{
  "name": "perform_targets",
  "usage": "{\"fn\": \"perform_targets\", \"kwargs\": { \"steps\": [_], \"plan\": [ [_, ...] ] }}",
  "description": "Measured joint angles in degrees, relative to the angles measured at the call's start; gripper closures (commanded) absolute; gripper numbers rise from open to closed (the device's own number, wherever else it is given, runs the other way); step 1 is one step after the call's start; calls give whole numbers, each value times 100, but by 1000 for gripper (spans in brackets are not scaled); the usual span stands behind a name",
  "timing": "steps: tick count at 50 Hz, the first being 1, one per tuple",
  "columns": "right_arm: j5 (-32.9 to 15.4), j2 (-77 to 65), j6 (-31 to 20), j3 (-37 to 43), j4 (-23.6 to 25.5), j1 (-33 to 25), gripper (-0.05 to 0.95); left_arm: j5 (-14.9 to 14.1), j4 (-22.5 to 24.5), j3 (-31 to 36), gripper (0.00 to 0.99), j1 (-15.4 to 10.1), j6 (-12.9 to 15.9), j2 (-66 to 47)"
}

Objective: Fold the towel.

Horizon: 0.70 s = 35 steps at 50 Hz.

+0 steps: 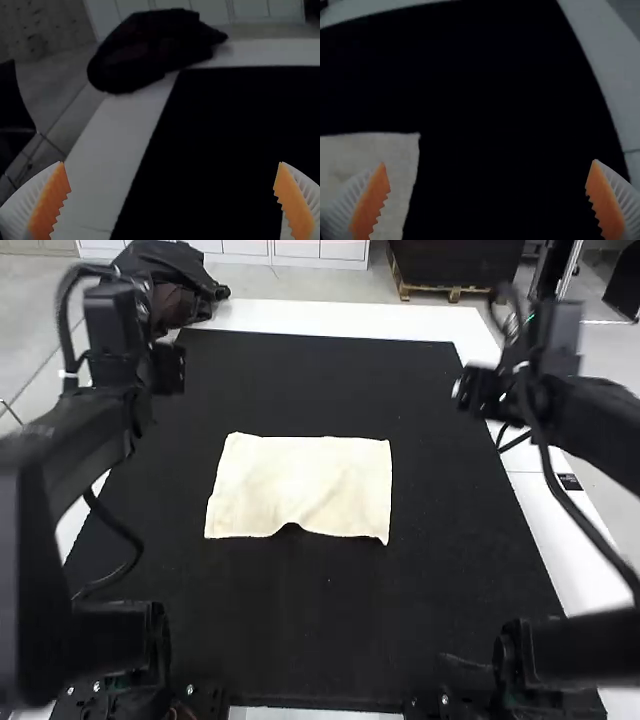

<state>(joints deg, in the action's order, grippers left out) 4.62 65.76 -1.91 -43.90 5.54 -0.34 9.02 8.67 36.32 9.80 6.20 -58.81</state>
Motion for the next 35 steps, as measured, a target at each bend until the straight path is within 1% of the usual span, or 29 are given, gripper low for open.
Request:
{"fn": "perform_targets", "kwargs": {
  "steps": [5, 9, 11, 16, 20, 25, 28, 35],
  "plan": [
    [13, 542, 33, 22, -7, 101, -7, -26, -201, 35, 38, -127, -2, -420],
    [13, 584, 42, 168, -420, 136, -7, -90, -439, 57, 38, -306, -2, -726],
    [9, 566, 37, 264, -737, 142, -7, -140, -527, 57, 38, -402, -2, -896],
    [-70, 564, 35, 426, -1211, 146, -8, -234, -634, 57, 38, -566, -7, -1248],
    [-223, 564, 33, 577, -1462, 184, -5, -321, -647, 59, 38, -608, -55, -1456],
    [-234, 605, 31, 636, -1515, 299, 2, -439, -605, 57, 38, -605, -138, -1646],
    [-76, 732, 39, 636, -1541, 376, 2, -518, -586, 59, 38, -603, -192, -1762],
    [326, 1300, 85, 634, -1545, 463, -2, -824, -501, 66, 38, -566, -382, -2151]
  ]
}}
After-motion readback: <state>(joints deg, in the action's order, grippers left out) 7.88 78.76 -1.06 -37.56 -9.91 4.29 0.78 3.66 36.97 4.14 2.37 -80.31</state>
